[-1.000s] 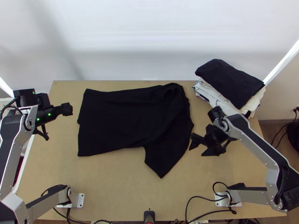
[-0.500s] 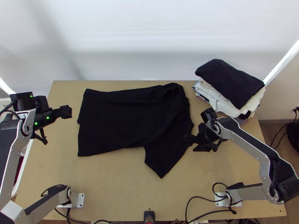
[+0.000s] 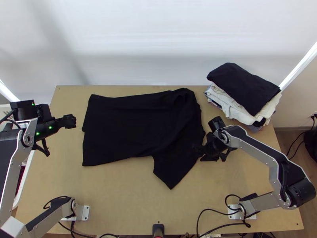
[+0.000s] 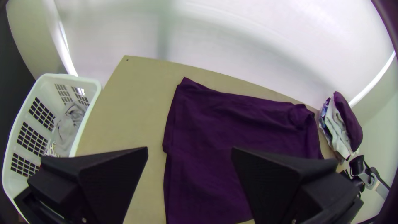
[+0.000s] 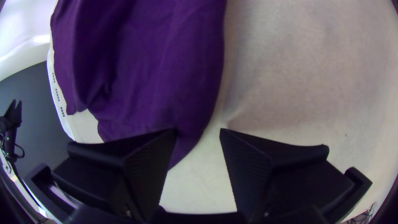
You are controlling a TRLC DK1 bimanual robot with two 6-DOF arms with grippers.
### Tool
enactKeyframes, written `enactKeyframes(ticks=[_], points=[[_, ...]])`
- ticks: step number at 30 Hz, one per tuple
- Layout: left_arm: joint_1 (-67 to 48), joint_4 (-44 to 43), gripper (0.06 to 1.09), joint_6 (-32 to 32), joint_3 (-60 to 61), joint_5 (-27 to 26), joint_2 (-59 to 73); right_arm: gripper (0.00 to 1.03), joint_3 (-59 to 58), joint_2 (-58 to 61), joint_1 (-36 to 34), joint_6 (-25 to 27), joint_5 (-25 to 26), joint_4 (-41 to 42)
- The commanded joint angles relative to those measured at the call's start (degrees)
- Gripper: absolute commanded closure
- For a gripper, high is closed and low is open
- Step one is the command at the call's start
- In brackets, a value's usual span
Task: Fold the t-shirt
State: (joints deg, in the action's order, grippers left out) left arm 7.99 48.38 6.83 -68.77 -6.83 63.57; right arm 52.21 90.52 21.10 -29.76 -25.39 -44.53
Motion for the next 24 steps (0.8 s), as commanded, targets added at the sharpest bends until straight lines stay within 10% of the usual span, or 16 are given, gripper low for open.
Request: enactKeyframes(ticks=[1,5,10,24], points=[[-0.3,0.6,0.11,0.6,0.6,0.3,-1.1,0.59,-1.4,1.3,1.2,-0.4,-0.4,2.3],[0.0,0.8,0.11,0.1,1.2,0.4,-1.1,0.62,-1.8,2.1,2.1,-0.9,-0.4,4.3],[1.9,2.6,0.11,-7.1,4.5,0.4,-1.4,1.0,-3.2,0.9,2.0,-1.0,2.6,8.8],[5.1,10.3,0.11,-40.9,25.4,1.2,-0.7,1.0,-4.2,-3.7,1.9,-2.1,3.4,8.8]])
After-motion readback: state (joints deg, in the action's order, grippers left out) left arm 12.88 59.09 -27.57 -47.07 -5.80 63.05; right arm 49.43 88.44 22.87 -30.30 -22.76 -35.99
